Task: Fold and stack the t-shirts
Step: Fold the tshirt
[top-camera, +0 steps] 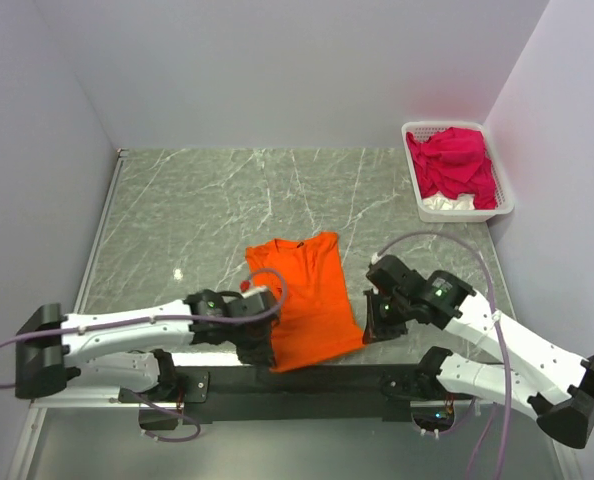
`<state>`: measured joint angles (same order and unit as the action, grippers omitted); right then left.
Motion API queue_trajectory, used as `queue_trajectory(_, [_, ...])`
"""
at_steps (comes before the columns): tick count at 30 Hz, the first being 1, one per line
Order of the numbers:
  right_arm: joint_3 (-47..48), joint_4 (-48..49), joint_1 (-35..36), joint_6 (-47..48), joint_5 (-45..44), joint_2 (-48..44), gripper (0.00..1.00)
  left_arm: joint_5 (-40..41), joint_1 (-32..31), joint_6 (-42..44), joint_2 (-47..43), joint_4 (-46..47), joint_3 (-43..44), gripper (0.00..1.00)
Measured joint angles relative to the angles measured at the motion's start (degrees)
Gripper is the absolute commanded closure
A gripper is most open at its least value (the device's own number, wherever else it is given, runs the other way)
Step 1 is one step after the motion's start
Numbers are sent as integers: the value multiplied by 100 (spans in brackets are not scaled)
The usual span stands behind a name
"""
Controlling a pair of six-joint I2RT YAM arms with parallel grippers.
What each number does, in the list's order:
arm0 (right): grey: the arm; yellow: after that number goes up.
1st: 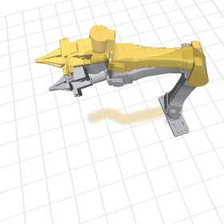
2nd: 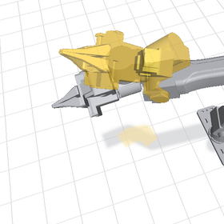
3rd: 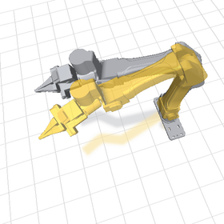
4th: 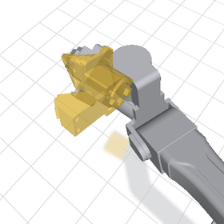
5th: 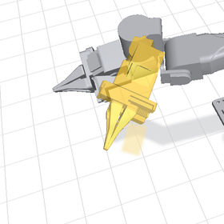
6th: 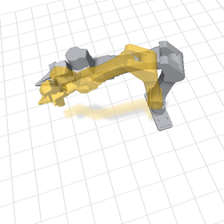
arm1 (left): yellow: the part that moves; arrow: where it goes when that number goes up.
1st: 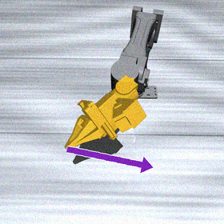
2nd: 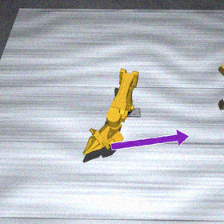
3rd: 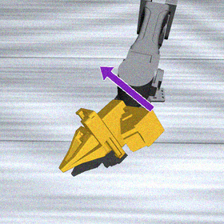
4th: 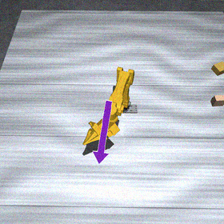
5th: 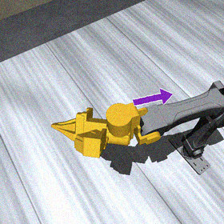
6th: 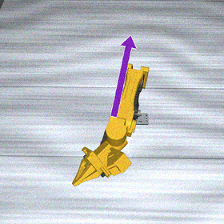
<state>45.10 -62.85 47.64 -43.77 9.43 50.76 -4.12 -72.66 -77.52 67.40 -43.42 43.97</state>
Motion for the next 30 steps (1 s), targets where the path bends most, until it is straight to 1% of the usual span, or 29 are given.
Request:
queue_trajectory(2, [494,-197,-4,28,-168,164,100,11,439,15,-291,-81,7,99])
queue_trajectory(6, [1335,-240,-195,251,-422,745,100,33,1698,225,-798,-227,85,95])
queue_trajectory(8, [1674,-197,-389,424,-470,1093,100,52,2299,481,-800,-330,319,93])
queue_trajectory(11, [2072,-103,-745,704,-516,1543,100,74,2861,831,-544,-369,734,92])
queue_trajectory(16, [2745,7,-1261,1139,-520,2144,100,103,3373,1316,-39,-299,1196,92])
queue_trajectory(20, [3193,157,-1429,1388,-503,2568,100,164,3665,1576,262,-175,1325,91])
queue_trajectory(25, [3248,417,-1526,1580,-400,3082,100,247,3943,1836,573,4,1327,91])
queue_trajectory(30, [3213,730,-1585,1668,-372,3576,100,358,4072,2083,1106,225,1329,91])
